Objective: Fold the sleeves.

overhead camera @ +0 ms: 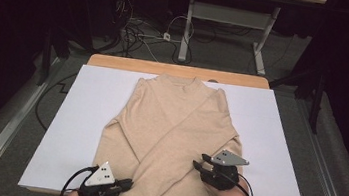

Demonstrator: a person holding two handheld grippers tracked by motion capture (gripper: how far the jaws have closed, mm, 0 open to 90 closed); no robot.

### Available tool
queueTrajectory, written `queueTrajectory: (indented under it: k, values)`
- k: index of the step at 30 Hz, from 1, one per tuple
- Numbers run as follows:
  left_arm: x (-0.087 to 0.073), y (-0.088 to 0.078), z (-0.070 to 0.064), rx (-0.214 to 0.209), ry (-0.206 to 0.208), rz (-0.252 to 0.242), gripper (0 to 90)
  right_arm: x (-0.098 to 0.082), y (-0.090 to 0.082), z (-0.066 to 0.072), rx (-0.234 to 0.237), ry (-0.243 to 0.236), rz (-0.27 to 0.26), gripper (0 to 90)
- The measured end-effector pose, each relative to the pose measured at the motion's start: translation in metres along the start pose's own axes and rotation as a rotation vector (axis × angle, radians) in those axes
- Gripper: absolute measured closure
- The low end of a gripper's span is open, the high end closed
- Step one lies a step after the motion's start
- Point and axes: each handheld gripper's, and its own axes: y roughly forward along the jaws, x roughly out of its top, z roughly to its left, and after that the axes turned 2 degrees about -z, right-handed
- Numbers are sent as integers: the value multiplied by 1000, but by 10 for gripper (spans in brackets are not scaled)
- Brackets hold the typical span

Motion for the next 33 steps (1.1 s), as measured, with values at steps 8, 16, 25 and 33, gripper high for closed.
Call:
queueTrajectory:
  k: [8,16,25,33]
  values:
    - [-9,4,5,51,-2,30,805,2,9,-3,11,16,79,672]
    - [-7,-2,11,55,-16,-20,594,0,-2,1,-25,-45,39,887]
    - [-1,-5,21,100,-46,-110,257,-7,-20,-6,-5,-26,1,763]
    - [7,-5,41,161,-95,-121,31,-13,-36,-17,-7,30,-62,429]
